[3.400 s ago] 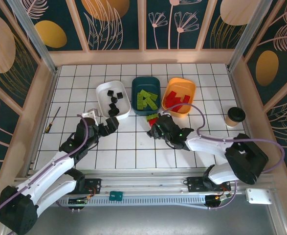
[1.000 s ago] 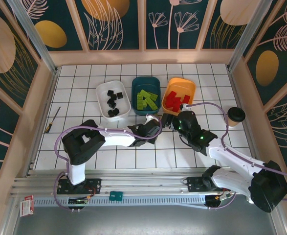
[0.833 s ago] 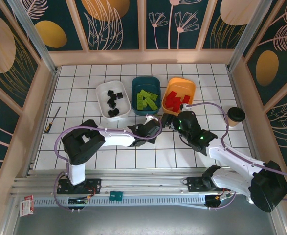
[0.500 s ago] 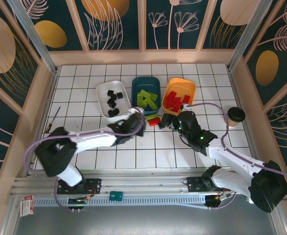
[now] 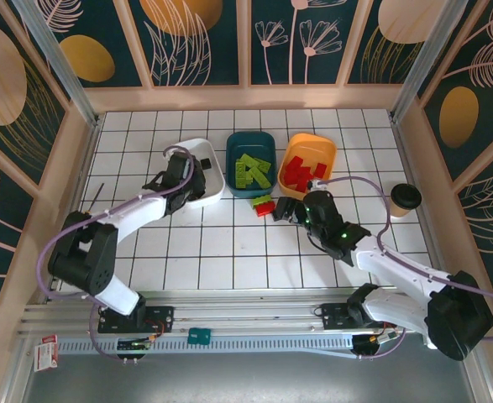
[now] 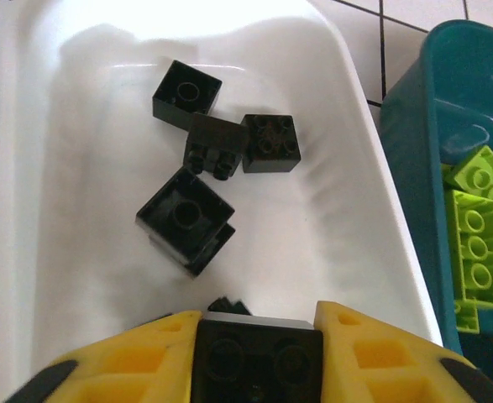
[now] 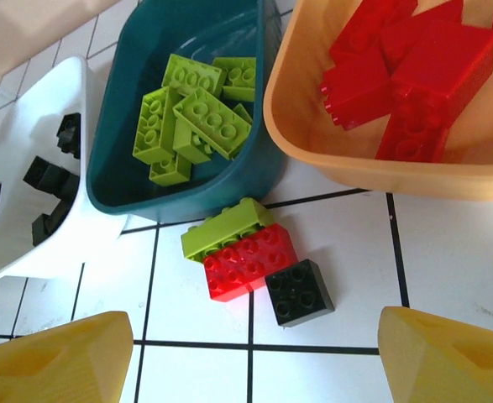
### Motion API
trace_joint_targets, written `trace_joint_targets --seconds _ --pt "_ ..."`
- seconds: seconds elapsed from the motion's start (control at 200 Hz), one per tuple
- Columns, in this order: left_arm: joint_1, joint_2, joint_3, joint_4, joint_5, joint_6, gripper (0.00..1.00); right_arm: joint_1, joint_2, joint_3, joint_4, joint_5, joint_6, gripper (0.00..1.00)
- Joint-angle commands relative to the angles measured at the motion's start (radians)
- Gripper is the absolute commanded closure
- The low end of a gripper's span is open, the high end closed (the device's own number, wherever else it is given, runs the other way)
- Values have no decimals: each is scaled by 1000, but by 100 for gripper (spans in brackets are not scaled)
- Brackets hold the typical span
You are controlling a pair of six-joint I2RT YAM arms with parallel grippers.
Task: Sort the legos into containers by color
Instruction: Place the lego in the container, then pick up the lego from the center of the table.
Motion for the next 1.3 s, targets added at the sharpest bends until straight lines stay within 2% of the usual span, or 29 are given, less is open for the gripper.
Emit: trace_joint_targets --seconds 0.0,0.155,0.28,0.445,0.626,0.911,1.176,1.296 --pt "10 38 82 -3 54 -7 56 -1 32 -8 -2 -27 -21 21" --pt "10 -25 81 17 124 -13 24 25 143 43 -47 4 -87 18" --pt "7 -137 42 36 188 -23 12 46 278 109 -85 59 -144 19" --pt "-5 -295 -95 30 221 -51 9 67 415 194 -144 114 -213 32" --pt "-8 -463 -239 9 222 -82 6 74 515 242 -148 118 -257 34" --pt "-7 -621 -347 -33 233 -109 2 68 646 298 -121 133 -294 45" --pt "-8 -683 -404 -48 235 -124 1 69 651 286 -89 88 -329 68" --pt "-8 -705 -416 -60 227 -132 1 99 600 262 -114 89 -315 74"
